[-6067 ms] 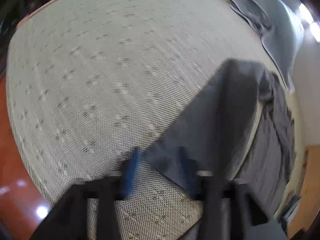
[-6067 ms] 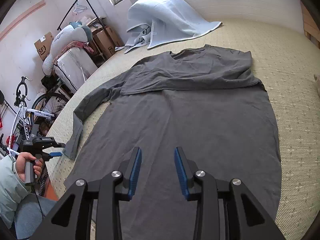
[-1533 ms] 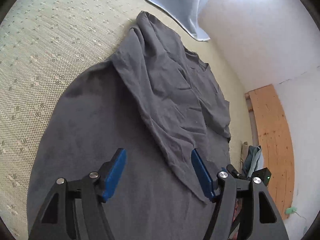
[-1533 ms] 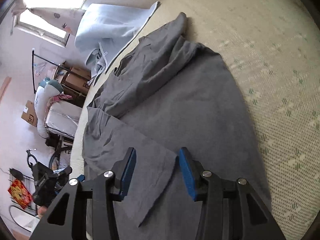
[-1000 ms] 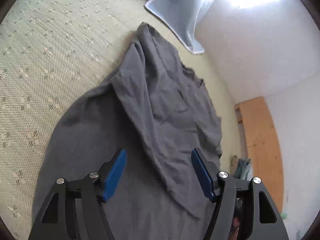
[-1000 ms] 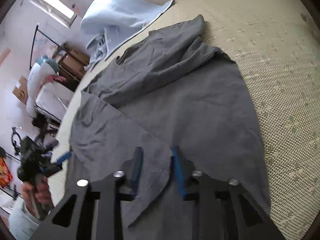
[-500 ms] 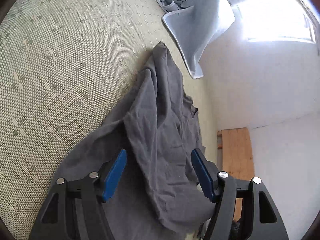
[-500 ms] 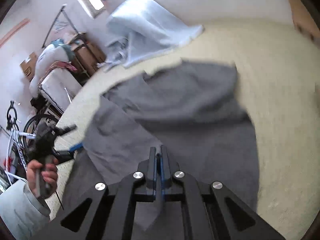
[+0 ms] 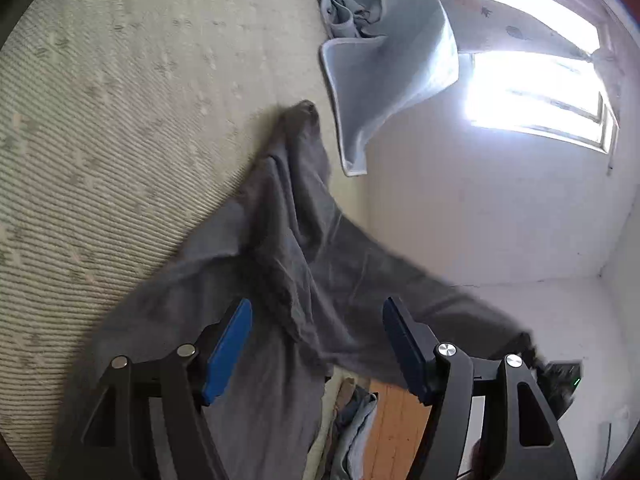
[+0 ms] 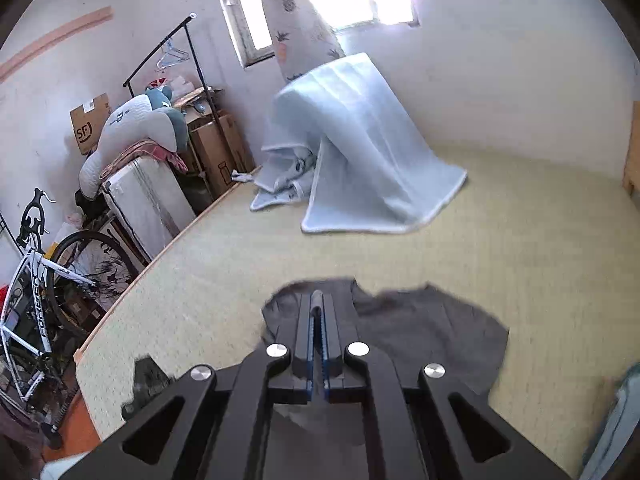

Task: Fold clothes

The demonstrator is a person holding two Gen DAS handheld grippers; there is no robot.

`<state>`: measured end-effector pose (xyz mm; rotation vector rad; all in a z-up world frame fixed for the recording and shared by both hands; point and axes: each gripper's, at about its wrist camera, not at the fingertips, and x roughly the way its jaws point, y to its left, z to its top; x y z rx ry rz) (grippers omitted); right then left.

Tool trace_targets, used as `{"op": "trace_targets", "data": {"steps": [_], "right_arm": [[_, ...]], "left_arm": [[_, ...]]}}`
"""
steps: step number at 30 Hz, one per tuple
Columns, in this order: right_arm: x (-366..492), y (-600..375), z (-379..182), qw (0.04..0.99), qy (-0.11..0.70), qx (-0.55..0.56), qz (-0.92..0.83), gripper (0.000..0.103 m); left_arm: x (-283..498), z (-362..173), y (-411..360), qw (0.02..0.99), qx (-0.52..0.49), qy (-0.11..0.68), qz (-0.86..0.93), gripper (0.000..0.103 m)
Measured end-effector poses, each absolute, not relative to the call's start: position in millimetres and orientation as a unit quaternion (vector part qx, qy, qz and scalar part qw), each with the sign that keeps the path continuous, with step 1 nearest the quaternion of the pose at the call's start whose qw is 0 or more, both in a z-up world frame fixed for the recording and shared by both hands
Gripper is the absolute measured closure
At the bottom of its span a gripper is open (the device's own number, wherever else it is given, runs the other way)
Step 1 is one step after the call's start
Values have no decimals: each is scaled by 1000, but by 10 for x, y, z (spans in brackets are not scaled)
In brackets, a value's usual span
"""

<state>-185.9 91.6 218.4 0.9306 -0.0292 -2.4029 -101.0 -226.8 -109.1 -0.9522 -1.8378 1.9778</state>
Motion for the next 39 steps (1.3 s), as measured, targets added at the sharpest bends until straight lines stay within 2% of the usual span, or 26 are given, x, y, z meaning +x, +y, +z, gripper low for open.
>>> {"op": "trace_targets", "data": {"steps": [13, 25, 30, 39], "right_arm": [[-2006, 307, 3070, 278, 16, 304, -911, 103], [-2040, 11, 3302, 279, 18, 302, -911, 103], [-2070, -49, 3350, 278, 17, 302, -911, 103], [-2084, 79, 3300, 268, 33, 308, -912, 103]], "left_arm": [[-1352, -1216, -2138, 160, -311, -674, 651, 32], [-1521, -1387, -1895, 142, -239, -743, 609, 32], [-1649, -1283, -1807, 116, -241, -729, 630, 31], [-1794, -1297, -2133, 74, -176, -759, 622, 31]]}}
